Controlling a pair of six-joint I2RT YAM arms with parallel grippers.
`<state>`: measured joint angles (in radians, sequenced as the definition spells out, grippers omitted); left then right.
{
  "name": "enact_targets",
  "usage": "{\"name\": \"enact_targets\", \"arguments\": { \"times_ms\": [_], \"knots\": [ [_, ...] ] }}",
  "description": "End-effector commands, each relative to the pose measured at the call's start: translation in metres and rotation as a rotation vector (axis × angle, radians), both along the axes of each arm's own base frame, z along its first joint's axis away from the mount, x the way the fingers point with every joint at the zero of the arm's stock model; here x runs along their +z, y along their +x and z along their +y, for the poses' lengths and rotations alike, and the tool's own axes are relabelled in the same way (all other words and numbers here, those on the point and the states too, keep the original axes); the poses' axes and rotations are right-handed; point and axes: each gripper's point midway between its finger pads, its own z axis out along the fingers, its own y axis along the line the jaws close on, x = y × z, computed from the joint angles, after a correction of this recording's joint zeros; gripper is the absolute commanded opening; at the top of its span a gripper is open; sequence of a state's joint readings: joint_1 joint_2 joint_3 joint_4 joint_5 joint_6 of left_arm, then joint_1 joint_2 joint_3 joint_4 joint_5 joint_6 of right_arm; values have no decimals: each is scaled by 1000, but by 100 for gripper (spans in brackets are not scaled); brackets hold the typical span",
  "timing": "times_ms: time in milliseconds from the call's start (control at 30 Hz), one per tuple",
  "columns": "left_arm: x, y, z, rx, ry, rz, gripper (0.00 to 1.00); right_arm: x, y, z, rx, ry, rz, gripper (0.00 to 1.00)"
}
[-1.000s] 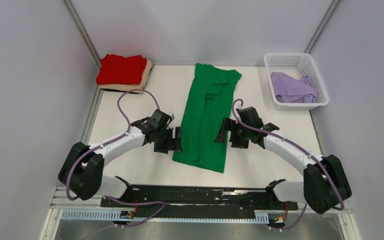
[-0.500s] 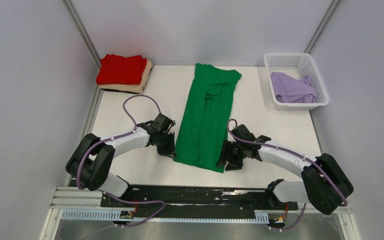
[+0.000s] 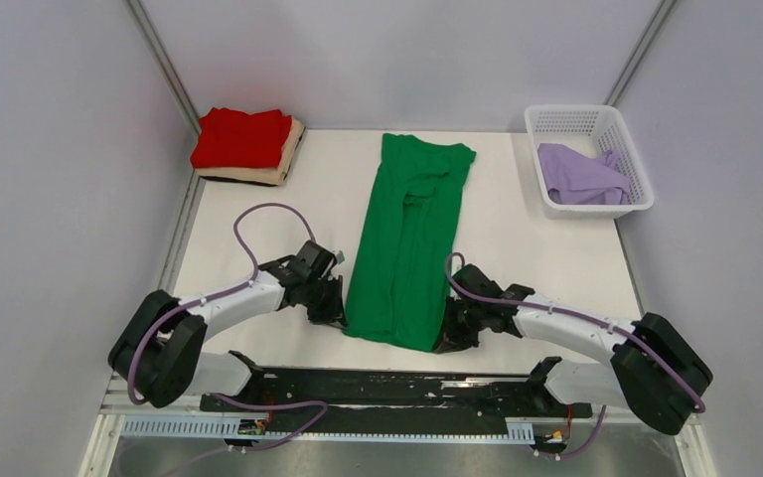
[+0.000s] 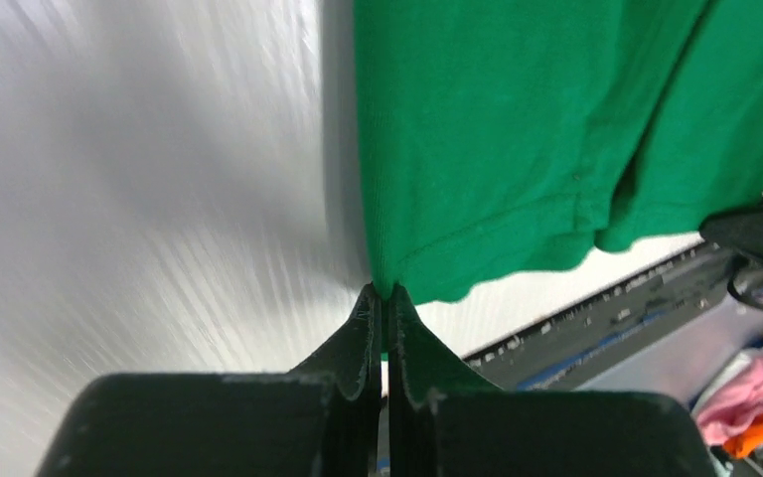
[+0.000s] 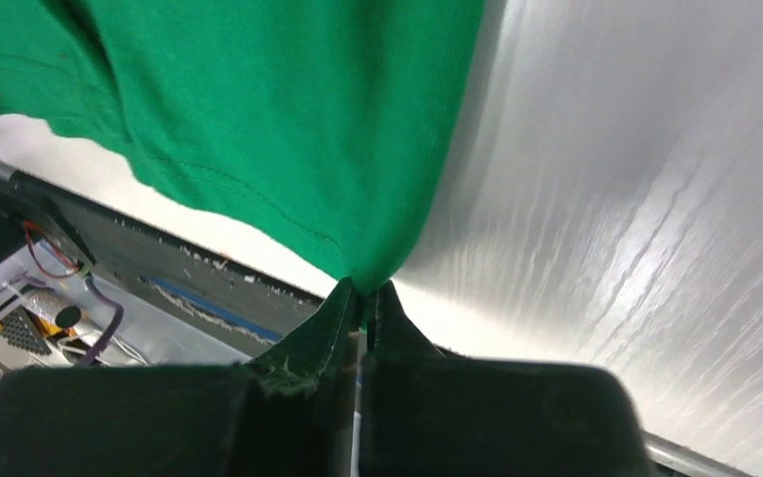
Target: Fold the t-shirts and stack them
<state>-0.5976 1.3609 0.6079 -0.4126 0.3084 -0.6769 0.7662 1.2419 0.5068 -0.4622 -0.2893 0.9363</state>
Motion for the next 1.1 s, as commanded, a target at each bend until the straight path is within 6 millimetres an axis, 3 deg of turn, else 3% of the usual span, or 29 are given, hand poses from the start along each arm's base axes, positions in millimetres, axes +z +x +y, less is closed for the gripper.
{"name": "enact_targets", "arguments": {
  "times_ms": [0, 133, 400, 667, 867, 1067],
  "knots": [
    [21, -28, -5, -31, -55, 29, 0, 14, -10, 5, -2, 59, -28, 0],
    [42, -23, -22, -59, -155, -18, 0, 28, 5, 9, -5, 78, -113, 0],
    [84, 54, -54, -34, -194, -204, 0, 67, 73, 12, -76, 74, -307, 0],
    [95, 142, -57, 42, -131, -314, 0, 95, 151, 5, -146, 86, -442, 0],
    [97, 186, -57, 56, -129, -338, 0, 105, 206, -7, -196, 81, -501, 0],
    [105, 226, -56, 75, -122, -390, 0, 108, 248, -20, -237, 70, -528, 0]
  ]
}}
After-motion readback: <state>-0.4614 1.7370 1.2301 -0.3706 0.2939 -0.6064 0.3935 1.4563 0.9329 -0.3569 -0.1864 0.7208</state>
